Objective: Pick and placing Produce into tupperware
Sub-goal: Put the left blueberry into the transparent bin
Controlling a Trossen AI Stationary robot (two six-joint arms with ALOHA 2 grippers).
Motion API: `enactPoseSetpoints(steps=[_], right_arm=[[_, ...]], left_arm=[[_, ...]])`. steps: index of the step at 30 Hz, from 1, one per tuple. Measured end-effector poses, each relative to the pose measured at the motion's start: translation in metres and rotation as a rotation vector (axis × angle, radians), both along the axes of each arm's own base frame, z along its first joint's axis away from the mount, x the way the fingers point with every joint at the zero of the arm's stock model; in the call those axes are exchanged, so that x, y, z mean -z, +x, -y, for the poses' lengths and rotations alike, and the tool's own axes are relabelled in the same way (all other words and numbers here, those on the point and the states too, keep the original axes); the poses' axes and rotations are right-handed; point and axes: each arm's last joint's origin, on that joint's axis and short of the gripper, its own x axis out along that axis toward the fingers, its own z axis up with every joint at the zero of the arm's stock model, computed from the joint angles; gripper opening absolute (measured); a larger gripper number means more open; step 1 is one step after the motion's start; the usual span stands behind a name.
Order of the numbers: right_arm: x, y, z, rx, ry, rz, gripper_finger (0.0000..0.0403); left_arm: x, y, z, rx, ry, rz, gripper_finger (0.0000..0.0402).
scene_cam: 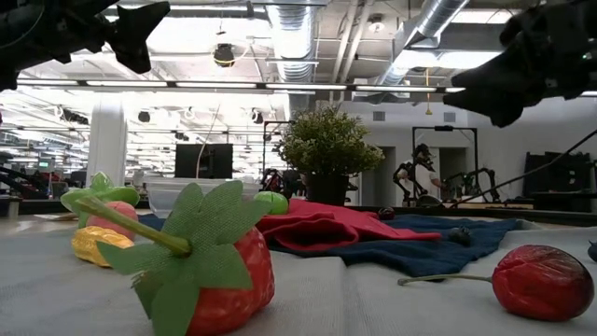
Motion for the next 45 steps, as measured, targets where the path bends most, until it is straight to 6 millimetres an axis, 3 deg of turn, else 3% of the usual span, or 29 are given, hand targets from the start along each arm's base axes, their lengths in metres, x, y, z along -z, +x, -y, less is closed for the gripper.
enactPoseSetpoints(steps=[8,16,25,34,42,45], right_arm=[[0.0,0.001,0.006,0.046,0.024,0.005,0.026],[0.002,0.002,0.01,0.091,0.036,-0.004,0.026],[-0.009,0.01,0.011,0.083,0.097,0.115,0.026],[-0.023,0.041,0.02,0.074,0.096,0.041,0.026],[-0.033,0.086,0.056,0.128,0.137,-0.095,0.026],[-0.032,0.093,0.064,0.163,0.138,-0.13,0.026]], left_arm=[[0.003,0.001,0.0,0.0,-0.025,-0.037,0.0203],[0.006,0.004,-0.005,-0.157,-0.114,-0.102,0.0203],[0.005,0.004,-0.003,-0.092,-0.113,-0.099,0.0203],[0.004,0.004,-0.003,-0.093,-0.112,-0.09,0.0203],[0.004,0.004,-0.003,-0.096,-0.106,-0.089,0.0203],[0.004,0.004,-0.003,-0.091,-0.12,-0.093,0.0203]])
